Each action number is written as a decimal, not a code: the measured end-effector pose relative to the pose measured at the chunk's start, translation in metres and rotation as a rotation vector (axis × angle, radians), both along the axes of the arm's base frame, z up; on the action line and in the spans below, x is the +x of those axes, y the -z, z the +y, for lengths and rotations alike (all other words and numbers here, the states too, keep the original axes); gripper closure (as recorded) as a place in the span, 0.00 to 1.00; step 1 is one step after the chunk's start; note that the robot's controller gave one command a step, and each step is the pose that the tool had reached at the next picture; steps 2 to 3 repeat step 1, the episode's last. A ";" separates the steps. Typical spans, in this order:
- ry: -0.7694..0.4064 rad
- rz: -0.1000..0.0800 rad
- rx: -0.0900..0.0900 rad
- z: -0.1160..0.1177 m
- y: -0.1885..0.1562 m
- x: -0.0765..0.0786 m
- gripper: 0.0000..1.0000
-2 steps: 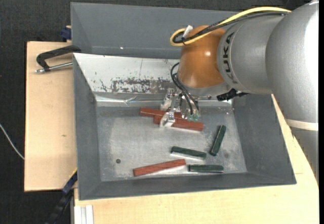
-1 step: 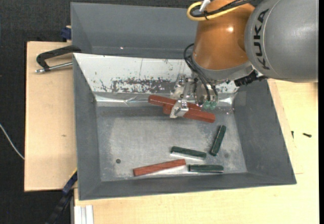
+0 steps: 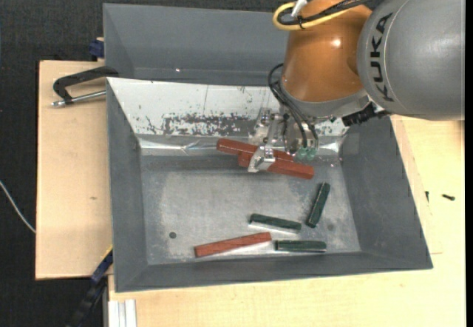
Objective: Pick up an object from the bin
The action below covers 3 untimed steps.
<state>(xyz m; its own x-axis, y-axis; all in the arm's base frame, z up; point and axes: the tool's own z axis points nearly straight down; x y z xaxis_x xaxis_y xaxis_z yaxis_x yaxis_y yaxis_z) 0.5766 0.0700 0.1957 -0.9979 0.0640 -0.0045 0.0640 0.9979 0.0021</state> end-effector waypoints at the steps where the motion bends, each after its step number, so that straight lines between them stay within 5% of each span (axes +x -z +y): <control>1: -0.095 0.003 0.000 -0.010 -0.030 0.003 1.00; 3: -0.095 0.003 0.000 -0.010 -0.030 0.003 1.00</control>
Offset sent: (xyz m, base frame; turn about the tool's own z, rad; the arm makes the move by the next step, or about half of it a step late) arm -0.0144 -0.0469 0.1327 -0.4228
